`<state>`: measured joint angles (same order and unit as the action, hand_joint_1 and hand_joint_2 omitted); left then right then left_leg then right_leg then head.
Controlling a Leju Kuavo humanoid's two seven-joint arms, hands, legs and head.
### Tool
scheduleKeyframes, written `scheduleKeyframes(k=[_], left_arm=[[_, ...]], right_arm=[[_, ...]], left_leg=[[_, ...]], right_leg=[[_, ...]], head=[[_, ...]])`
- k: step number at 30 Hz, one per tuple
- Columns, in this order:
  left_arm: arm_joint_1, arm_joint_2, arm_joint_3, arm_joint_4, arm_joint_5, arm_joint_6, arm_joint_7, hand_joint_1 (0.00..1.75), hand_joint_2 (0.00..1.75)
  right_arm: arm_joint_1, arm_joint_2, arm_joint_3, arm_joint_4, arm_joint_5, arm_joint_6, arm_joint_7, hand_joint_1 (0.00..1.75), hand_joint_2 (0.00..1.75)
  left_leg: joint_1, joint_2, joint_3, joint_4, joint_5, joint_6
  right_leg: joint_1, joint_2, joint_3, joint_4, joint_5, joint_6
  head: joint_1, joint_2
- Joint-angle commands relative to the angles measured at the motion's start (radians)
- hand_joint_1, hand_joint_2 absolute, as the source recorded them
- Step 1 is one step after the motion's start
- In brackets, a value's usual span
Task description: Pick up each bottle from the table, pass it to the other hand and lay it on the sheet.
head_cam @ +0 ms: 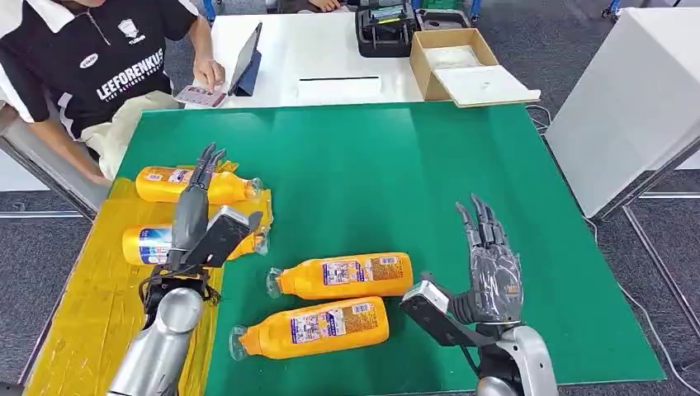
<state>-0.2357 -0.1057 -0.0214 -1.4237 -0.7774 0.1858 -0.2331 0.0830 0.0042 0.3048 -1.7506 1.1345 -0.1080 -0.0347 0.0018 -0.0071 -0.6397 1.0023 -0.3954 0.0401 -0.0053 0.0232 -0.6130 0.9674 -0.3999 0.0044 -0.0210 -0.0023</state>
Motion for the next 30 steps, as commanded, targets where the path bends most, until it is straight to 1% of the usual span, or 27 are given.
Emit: scheduleKeyframes(k=[1,2,4,7,9,10,11,12,13,15,16,17,19,20,21,22,23,26,29,30], left_arm=[[-0.005,-0.012,0.019,0.005,0.012,-0.003,-0.002,0.00,1.75],[-0.002,-0.011,0.016,-0.004,0.059,-0.009,-0.024,0.00,1.75],[-0.006,-0.006,0.000,-0.006,0.113,-0.035,-0.038,0.00,1.75],[-0.040,-0.005,-0.036,0.047,0.155,-0.064,-0.036,0.00,1.75],[-0.068,-0.008,-0.057,0.092,0.174,-0.069,-0.037,0.00,1.75],[-0.082,-0.011,-0.070,0.117,0.183,-0.070,-0.040,0.00,1.75],[-0.086,-0.010,-0.082,0.130,0.189,-0.066,-0.043,0.00,1.75],[-0.082,-0.010,-0.090,0.133,0.187,-0.058,-0.046,0.00,1.75],[-0.073,-0.009,-0.095,0.130,0.187,-0.044,-0.047,0.00,1.75],[-0.048,-0.005,-0.100,0.113,0.208,-0.034,-0.052,0.00,1.75],[-0.041,-0.001,-0.103,0.106,0.214,-0.033,-0.054,0.00,1.75],[-0.035,0.001,-0.104,0.100,0.220,-0.032,-0.054,0.00,1.75],[-0.031,0.002,-0.110,0.097,0.231,-0.035,-0.054,0.00,1.75],[-0.030,0.002,-0.114,0.098,0.237,-0.035,-0.056,0.00,1.75],[-0.029,0.003,-0.117,0.099,0.240,-0.036,-0.057,0.00,1.75],[-0.029,0.002,-0.120,0.099,0.243,-0.036,-0.057,0.00,1.75],[-0.027,0.002,-0.124,0.099,0.244,-0.037,-0.057,0.00,1.75],[-0.023,0.003,-0.128,0.100,0.245,-0.036,-0.057,0.00,1.75],[-0.018,0.002,-0.121,0.098,0.247,-0.031,-0.055,0.00,1.75],[-0.018,0.001,-0.118,0.098,0.246,-0.033,-0.055,0.00,1.75]], right_arm=[[-0.034,-0.014,-0.010,0.061,-0.003,0.013,0.001,0.00,1.75],[-0.036,-0.019,-0.008,0.073,-0.018,0.049,0.004,0.00,1.75],[-0.048,-0.031,-0.010,0.112,-0.078,0.119,-0.010,0.00,1.75],[-0.089,-0.057,0.002,0.210,-0.088,0.171,-0.006,0.00,1.75],[-0.109,-0.080,0.015,0.265,-0.112,0.213,-0.009,0.00,1.75],[-0.118,-0.098,0.025,0.294,-0.121,0.219,-0.015,0.00,1.75],[-0.116,-0.111,0.034,0.311,-0.128,0.223,-0.023,0.00,1.75],[-0.108,-0.116,0.039,0.317,-0.130,0.224,-0.027,0.00,1.75],[-0.096,-0.116,0.040,0.315,-0.139,0.222,-0.039,0.00,1.75],[-0.085,-0.119,0.053,0.320,-0.144,0.221,-0.044,0.00,1.75],[-0.089,-0.119,0.059,0.328,-0.145,0.222,-0.044,0.00,1.75],[-0.097,-0.119,0.065,0.339,-0.147,0.223,-0.044,0.00,1.75],[-0.112,-0.116,0.075,0.356,-0.165,0.213,-0.055,0.00,1.75],[-0.116,-0.119,0.082,0.361,-0.167,0.214,-0.056,0.00,1.75],[-0.120,-0.119,0.088,0.367,-0.167,0.216,-0.055,0.00,1.75],[-0.124,-0.120,0.093,0.373,-0.167,0.217,-0.055,0.00,1.75],[-0.131,-0.119,0.097,0.386,-0.168,0.219,-0.052,0.00,1.75],[-0.135,-0.111,0.103,0.409,-0.166,0.213,-0.041,0.00,1.75],[-0.141,-0.099,0.116,0.442,-0.129,0.181,-0.015,0.00,1.75],[-0.143,-0.095,0.121,0.449,-0.118,0.170,-0.009,0.00,1.75]], left_leg=[[0.000,0.001,0.003,0.000,-0.001,-0.002],[-0.001,0.001,0.006,0.000,-0.002,-0.003],[0.000,0.000,0.003,0.000,-0.001,-0.002],[0.000,0.001,0.006,0.000,-0.002,-0.002],[-0.001,-0.001,0.006,-0.001,-0.001,-0.002],[0.000,-0.002,0.003,-0.001,0.000,-0.002],[0.000,-0.002,0.005,0.000,0.000,-0.002],[0.000,-0.002,0.003,-0.001,0.001,-0.001],[-0.001,-0.003,0.005,-0.001,0.000,-0.002],[-0.001,-0.002,0.006,-0.001,0.000,-0.002],[-0.001,-0.002,0.005,-0.001,0.000,-0.001],[-0.001,-0.001,0.007,-0.001,-0.002,-0.002],[-0.001,0.000,0.005,-0.001,-0.001,-0.001],[-0.001,0.000,0.007,-0.001,-0.002,-0.002],[-0.001,-0.001,0.004,-0.001,-0.001,-0.001],[-0.001,0.000,0.007,-0.001,-0.002,-0.002],[-0.001,0.000,0.005,-0.001,-0.001,-0.001],[-0.001,0.000,0.007,0.000,-0.002,-0.002],[0.000,0.000,0.006,-0.001,-0.001,-0.002],[0.000,-0.001,0.003,-0.001,0.000,-0.001]], right_leg=[[0.000,-0.001,0.003,-0.001,-0.001,0.000],[0.000,-0.002,0.006,0.000,-0.002,0.000],[0.000,-0.002,0.004,-0.001,-0.001,0.000],[0.000,-0.002,0.006,-0.001,-0.001,0.000],[0.000,-0.004,0.007,-0.002,-0.001,0.000],[0.000,-0.004,0.004,-0.002,0.000,0.000],[0.000,-0.005,0.007,-0.002,-0.001,0.000],[0.000,-0.004,0.004,-0.002,0.000,0.000],[0.000,-0.006,0.007,-0.002,-0.001,0.000],[0.000,-0.004,0.007,-0.002,-0.001,0.000],[0.000,-0.003,0.006,-0.002,-0.001,0.000],[0.000,-0.003,0.008,-0.002,-0.002,0.000],[0.000,-0.001,0.005,-0.002,-0.001,0.000],[-0.001,-0.002,0.007,-0.001,-0.002,0.000],[-0.001,-0.001,0.004,-0.001,-0.001,0.000],[-0.001,-0.002,0.007,-0.001,-0.001,0.000],[0.000,-0.001,0.005,-0.001,-0.001,0.000],[-0.001,-0.002,0.007,-0.001,-0.001,0.000],[0.000,-0.002,0.006,-0.001,-0.001,0.000],[0.000,-0.001,0.004,-0.001,0.000,0.000]], head=[[0.000,0.000],[0.000,0.000],[0.000,0.000],[0.000,0.000],[0.000,0.000],[0.000,0.000],[0.000,0.000],[0.000,0.000],[0.000,0.000],[0.000,0.000],[0.000,0.000],[0.000,0.000],[0.000,0.000],[0.000,0.000],[0.000,0.000],[0.000,0.000],[0.000,0.000],[0.000,0.000],[0.000,0.000],[0.000,0.000]])
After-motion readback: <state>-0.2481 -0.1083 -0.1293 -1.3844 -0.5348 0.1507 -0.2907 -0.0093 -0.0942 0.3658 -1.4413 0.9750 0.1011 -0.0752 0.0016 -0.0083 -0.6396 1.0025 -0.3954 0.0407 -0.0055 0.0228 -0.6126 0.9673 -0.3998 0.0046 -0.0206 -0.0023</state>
